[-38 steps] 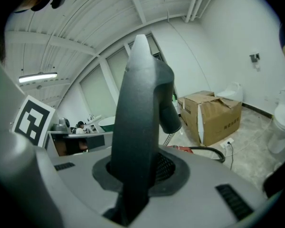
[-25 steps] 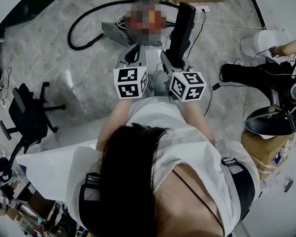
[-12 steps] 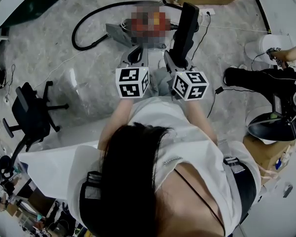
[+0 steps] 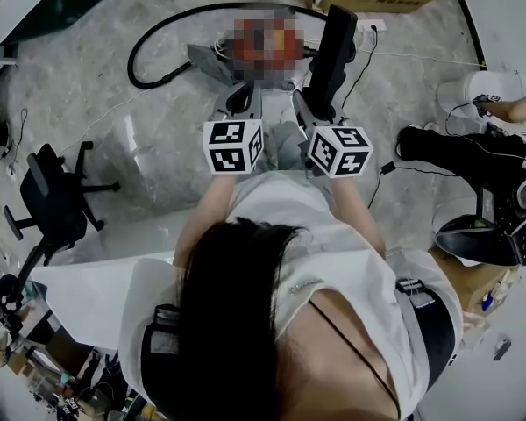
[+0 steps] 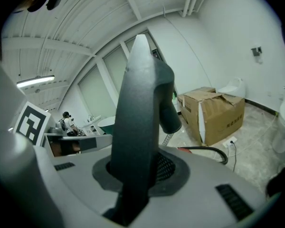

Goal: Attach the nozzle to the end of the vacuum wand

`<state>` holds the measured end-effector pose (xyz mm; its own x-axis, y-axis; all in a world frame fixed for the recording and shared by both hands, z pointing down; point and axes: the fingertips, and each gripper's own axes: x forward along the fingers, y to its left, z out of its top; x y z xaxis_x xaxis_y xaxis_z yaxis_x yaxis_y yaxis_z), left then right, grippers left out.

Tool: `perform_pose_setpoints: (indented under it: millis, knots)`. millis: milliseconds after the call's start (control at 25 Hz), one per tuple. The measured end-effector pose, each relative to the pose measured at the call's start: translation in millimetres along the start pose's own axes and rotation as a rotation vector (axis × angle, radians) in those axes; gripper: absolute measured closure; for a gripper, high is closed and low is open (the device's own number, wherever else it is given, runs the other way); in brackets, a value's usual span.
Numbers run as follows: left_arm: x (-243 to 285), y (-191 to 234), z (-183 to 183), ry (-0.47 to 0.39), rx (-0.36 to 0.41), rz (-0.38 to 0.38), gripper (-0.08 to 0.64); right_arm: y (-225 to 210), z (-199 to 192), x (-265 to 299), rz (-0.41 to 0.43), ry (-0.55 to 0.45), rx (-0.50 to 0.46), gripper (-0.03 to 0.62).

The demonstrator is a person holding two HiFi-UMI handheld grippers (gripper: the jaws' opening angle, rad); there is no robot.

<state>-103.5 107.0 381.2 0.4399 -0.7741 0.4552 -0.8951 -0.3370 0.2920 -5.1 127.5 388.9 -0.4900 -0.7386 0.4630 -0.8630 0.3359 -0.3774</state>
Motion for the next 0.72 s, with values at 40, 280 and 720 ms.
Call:
perform_pose_setpoints:
  millis: [40, 280, 720]
  knots:
    - [3.7, -0.2, 1.6, 0.002, -0.001, 0.002, 0.558, -2.7, 1.8, 2.1, 0.002, 0.003, 0.002, 0.509]
    - [25.7, -0.9, 8.0, 0.013, -0.045, 0.004, 0.558, -19.7, 10.3, 14.0, 0.015, 0.026, 0.011, 0.509]
    - [53.4, 5.9, 15.5, 0.048, -0.037, 0.026, 0.558, -40.2, 27.2, 37.4, 0.045, 0.062, -0.004, 0.509]
